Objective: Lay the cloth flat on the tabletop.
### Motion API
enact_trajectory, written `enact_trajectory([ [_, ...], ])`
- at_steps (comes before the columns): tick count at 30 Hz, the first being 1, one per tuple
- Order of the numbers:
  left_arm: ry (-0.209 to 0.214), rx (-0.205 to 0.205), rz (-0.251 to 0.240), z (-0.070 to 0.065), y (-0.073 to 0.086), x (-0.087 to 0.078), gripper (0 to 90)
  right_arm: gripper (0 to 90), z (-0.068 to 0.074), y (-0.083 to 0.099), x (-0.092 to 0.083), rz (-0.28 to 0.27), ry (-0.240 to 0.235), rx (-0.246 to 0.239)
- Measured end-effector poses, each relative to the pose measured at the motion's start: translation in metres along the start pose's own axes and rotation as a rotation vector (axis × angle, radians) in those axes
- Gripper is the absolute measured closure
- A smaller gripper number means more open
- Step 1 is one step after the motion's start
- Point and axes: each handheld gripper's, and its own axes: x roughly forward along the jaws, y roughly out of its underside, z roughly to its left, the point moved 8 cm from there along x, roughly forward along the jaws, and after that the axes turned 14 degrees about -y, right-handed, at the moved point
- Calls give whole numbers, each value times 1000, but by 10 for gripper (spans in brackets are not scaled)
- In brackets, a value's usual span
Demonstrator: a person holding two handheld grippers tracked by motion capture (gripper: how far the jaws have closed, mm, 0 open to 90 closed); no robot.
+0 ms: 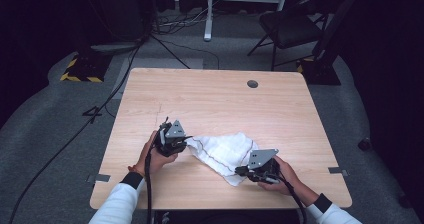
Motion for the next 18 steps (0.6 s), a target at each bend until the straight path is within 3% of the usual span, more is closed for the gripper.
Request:
enact_trajectory([
  [5,-2,-20,-33,6,-7,-9,867,875,-9,-13,-30,-90,76,1],
  [12,23,-35,-118,10,-31,-36,867,877,-18,-38,-97,-254,214,9],
  [15,45,-18,-148,6,-42,-53,867,877,-17,-47,-125,-300,261,10],
  [18,56,24,-166,-2,-54,-71,866,877,-11,-56,-151,-333,297,-7],
])
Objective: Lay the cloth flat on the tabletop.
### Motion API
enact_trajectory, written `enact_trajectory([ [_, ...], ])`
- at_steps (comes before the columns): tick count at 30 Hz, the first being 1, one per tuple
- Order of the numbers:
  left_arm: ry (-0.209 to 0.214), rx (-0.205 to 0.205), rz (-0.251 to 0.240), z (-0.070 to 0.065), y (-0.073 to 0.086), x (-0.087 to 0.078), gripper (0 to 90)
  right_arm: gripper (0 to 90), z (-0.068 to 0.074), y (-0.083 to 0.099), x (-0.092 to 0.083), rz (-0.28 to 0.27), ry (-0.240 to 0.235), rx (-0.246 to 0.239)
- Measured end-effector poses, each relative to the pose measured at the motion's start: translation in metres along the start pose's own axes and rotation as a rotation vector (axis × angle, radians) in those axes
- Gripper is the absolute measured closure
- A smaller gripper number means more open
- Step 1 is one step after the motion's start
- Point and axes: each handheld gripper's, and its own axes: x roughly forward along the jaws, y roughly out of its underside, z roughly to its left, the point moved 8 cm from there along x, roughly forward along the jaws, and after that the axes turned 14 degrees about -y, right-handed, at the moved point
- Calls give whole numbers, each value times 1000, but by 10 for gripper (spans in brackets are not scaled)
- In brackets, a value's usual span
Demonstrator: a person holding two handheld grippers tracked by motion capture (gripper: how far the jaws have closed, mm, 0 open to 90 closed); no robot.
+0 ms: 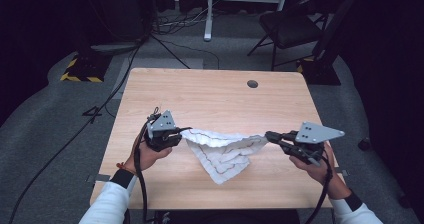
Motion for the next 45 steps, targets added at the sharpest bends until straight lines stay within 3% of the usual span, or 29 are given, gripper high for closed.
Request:
enact_trajectory([
  [9,30,94,-86,-24,-43,-47,851,877,17,-45,-57,-111,58,-32],
  [13,21,126,-96,-28,-52,-50,845,877,21,-50,-67,-126,80,-27],
  [15,18,116,-95,-25,-54,-44,841,876,16,-48,-66,-127,93,-18],
  [17,7,107,-86,-19,-53,-35,842,876,4,-42,-62,-117,108,11],
  [23,-20,24,-33,8,-42,8,854,876,-44,-15,-34,-54,168,84],
  [25,-34,-1,-5,19,-36,26,859,877,-61,-7,-22,-22,209,71],
  [27,-47,-19,17,28,-33,41,865,876,-77,2,-7,0,198,104],
  [32,-89,-39,56,48,-24,75,877,877,-120,22,24,79,232,138],
  [36,-122,-98,83,67,-17,101,876,876,-154,38,42,107,260,200],
  [41,-155,-166,128,88,-7,134,876,876,-185,50,64,150,292,244],
  [45,-189,-210,171,101,6,156,876,876,-200,57,81,184,307,263],
])
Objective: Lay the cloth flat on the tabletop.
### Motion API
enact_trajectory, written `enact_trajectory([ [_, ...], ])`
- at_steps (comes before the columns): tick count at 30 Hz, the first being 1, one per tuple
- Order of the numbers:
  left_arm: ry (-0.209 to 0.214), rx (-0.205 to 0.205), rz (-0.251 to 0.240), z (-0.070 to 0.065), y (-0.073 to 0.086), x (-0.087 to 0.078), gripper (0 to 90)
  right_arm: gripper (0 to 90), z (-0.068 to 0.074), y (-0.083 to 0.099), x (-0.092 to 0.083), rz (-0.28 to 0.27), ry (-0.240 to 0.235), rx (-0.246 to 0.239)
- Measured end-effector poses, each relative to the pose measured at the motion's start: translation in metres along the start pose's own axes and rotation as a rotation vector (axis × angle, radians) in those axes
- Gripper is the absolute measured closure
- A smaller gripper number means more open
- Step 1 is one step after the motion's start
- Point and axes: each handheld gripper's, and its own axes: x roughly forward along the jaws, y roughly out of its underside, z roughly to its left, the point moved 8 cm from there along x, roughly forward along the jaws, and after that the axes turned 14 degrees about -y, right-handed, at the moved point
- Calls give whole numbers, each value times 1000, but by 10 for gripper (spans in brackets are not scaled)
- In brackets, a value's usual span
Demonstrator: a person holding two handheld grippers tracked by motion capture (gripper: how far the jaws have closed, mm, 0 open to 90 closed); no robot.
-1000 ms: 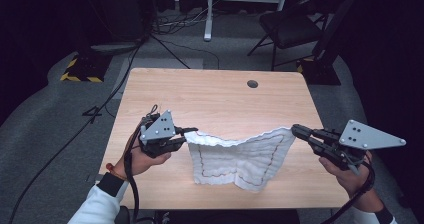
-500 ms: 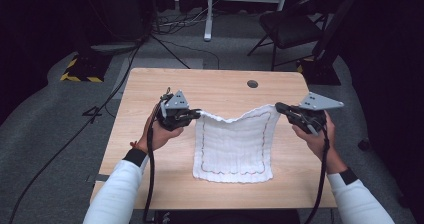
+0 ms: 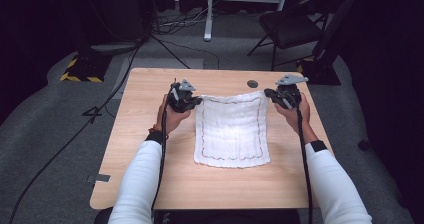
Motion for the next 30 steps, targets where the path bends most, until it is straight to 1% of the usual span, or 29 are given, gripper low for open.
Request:
enact_trajectory([
  [2,-44,-10,21,4,3,11,863,863,-4,1,11,24,16,-2],
  [3,-65,-24,29,5,4,15,823,845,-7,2,16,35,36,1],
  [5,-70,-48,25,5,3,19,729,768,-12,4,22,57,76,1],
  [6,-62,-54,25,2,3,19,710,751,-14,5,24,65,90,0],
  [7,-64,-50,25,0,3,19,682,728,-15,6,24,62,84,9],
  [8,-73,-43,27,-2,3,19,633,695,-15,7,24,59,68,19],
  [9,-89,-25,28,-4,3,17,574,648,-15,8,24,61,65,25],
  [10,-82,-24,26,-7,3,16,530,611,-14,10,22,63,65,30],
  [12,-67,-22,31,-11,6,12,457,571,-10,15,20,67,39,33],
  [13,-62,-4,40,-14,9,10,410,542,-8,18,18,71,33,34],
  [15,-45,35,66,-23,18,6,332,504,1,28,15,75,-2,50],
  [17,-30,77,82,-30,26,1,280,466,12,39,11,92,-25,39],
  [18,-17,89,79,-34,30,-3,267,435,17,43,10,101,-39,29],
  [19,-6,108,75,-39,35,-9,261,424,23,49,8,118,-58,12],
  [21,3,146,75,-45,45,-20,244,400,39,61,1,132,-100,-13],
  [22,1,174,85,-48,51,-25,243,396,46,67,-3,139,-120,-28],
  [23,-5,202,94,-50,58,-30,241,396,51,72,-7,138,-128,-31],
  [24,-5,221,95,-52,64,-34,239,394,56,79,-11,140,-144,-26],
  [25,-5,224,104,-53,69,-38,239,388,60,85,-14,146,-159,-28],
  [26,-4,228,108,-53,72,-43,239,388,63,91,-17,151,-160,-33],
  [28,14,214,99,-57,78,-51,236,374,70,100,-22,159,-170,-33],
  [30,15,211,94,-60,84,-56,232,373,78,112,-28,156,-189,-31],
])
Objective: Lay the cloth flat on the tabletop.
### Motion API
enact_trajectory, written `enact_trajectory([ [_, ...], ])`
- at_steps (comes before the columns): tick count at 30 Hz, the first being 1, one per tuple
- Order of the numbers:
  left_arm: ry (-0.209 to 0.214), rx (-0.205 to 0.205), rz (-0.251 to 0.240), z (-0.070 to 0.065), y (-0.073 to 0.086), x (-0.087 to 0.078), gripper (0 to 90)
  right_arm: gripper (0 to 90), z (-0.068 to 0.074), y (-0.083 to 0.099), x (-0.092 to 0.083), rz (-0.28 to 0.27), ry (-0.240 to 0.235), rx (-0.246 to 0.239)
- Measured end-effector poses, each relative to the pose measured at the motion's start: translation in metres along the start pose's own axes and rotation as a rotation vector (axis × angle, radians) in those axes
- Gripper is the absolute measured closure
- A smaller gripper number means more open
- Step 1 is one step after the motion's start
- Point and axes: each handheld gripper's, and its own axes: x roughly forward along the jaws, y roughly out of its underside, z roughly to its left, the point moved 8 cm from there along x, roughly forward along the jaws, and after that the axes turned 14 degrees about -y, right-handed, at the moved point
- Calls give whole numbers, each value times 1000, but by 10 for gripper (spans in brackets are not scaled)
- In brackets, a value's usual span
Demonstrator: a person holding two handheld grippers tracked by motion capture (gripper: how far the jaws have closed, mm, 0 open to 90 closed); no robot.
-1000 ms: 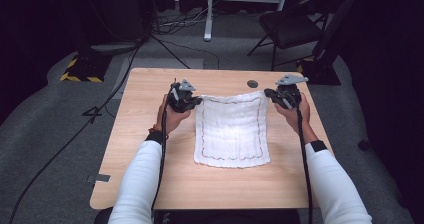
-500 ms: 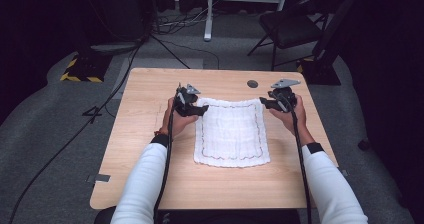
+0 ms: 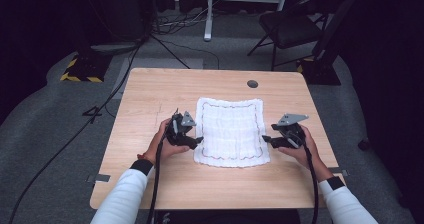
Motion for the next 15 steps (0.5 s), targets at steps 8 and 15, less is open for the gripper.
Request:
enact_trajectory([
  [8,25,60,60,-22,24,-5,210,355,22,26,-2,52,-16,-22],
  [15,-9,69,59,-29,34,-7,230,367,25,42,-1,101,-7,-40],
])
